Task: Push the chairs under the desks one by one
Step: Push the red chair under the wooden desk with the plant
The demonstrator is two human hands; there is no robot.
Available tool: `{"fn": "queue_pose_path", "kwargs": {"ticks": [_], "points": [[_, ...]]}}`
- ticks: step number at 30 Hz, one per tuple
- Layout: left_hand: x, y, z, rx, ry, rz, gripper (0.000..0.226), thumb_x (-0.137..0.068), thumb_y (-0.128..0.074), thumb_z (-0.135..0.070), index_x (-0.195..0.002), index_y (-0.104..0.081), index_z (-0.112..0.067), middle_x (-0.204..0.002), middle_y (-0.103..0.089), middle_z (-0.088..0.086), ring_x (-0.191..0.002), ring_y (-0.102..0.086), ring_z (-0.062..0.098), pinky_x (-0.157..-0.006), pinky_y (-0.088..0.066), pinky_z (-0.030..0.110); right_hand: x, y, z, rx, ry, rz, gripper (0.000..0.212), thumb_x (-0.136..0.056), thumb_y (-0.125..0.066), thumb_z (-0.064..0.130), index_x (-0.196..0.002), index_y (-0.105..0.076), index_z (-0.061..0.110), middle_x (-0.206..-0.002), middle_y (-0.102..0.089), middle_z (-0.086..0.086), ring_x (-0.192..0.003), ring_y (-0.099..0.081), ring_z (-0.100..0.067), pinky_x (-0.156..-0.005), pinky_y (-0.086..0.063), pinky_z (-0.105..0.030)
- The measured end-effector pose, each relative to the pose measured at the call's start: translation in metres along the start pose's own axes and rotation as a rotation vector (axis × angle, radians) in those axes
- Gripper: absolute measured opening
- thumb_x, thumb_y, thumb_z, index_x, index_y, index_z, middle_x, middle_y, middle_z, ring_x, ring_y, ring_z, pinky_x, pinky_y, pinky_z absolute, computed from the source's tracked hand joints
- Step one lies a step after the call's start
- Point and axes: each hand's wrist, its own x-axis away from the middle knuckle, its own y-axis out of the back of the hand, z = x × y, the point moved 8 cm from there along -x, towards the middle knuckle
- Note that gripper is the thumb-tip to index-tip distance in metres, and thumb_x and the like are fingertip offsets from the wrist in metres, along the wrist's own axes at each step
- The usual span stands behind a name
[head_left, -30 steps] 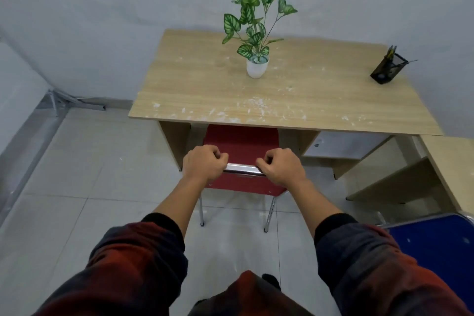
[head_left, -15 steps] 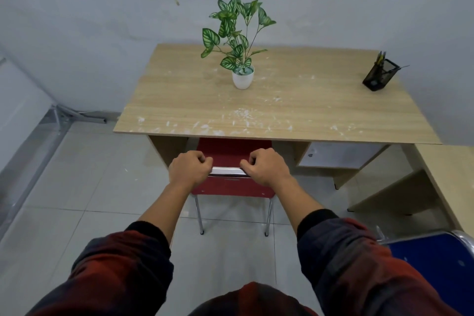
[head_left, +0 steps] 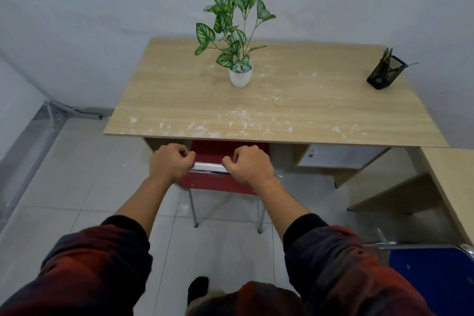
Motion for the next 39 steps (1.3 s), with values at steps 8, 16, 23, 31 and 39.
{"fn": "queue_pose_path", "kwargs": {"ticks": [8,16,23,31,39], "points": [[-0.032,-0.004,-0.015,0.045,-0.018,0.028,0.032,-0.070,-0.045,-0.045,-0.052,-0.055,-0.020,-0.049,-0.056,-0.003,-0.053,-0.054,0.018,-0.053,-0.036,0.025,-0.034,0.011,-0.017,-0.035,-0.067,-0.015,0.037,-0.085,-0.058,0.045,-0.061,-0.059,0.017,-0.054,-0.056,0.001,-0.052,-0.053,-0.017,-0.051,-0.041,-0.027],[-0.054,0.008,0.000,0.068,-0.032,0.057,0.031,-0.072,-0.047,-0.042,-0.054,-0.056,-0.019,-0.049,-0.054,-0.003,-0.050,-0.051,0.015,-0.051,-0.030,0.022,-0.048,0.000,0.002,-0.016,-0.103,-0.028,0.035,-0.086,-0.058,0.044,-0.061,-0.059,0.019,-0.054,-0.057,0.003,-0.050,-0.051,-0.013,-0.050,-0.035,-0.024],[-0.060,0.009,-0.001,0.037,0.039,0.069,0.027,-0.080,-0.057,-0.034,-0.058,-0.060,-0.019,-0.052,-0.058,-0.003,-0.053,-0.053,0.014,-0.052,-0.032,0.024,-0.053,0.002,0.002,-0.035,-0.121,-0.036,0.035,-0.086,-0.060,0.041,-0.055,-0.053,0.025,-0.053,-0.057,0.002,-0.048,-0.048,-0.014,-0.049,-0.030,-0.023],[-0.045,0.004,-0.008,-0.020,0.047,0.124,0.027,-0.083,-0.053,-0.038,-0.065,-0.063,-0.021,-0.058,-0.060,-0.005,-0.057,-0.053,0.015,-0.058,-0.038,0.027,-0.042,0.004,-0.011,-0.038,-0.150,-0.014,0.034,-0.086,-0.059,0.042,-0.062,-0.059,0.019,-0.054,-0.056,0.001,-0.048,-0.047,-0.015,-0.050,-0.033,-0.025],[-0.042,0.002,-0.015,-0.019,-0.035,0.158,0.029,-0.091,-0.046,-0.039,-0.072,-0.059,-0.023,-0.062,-0.059,-0.005,-0.058,-0.053,0.014,-0.065,-0.040,0.031,-0.031,0.008,-0.013,0.103,-0.354,-0.127,0.035,-0.089,-0.043,0.039,-0.077,-0.065,0.014,-0.083,-0.062,-0.003,-0.083,-0.054,-0.023,-0.093,-0.039,-0.047]]}}
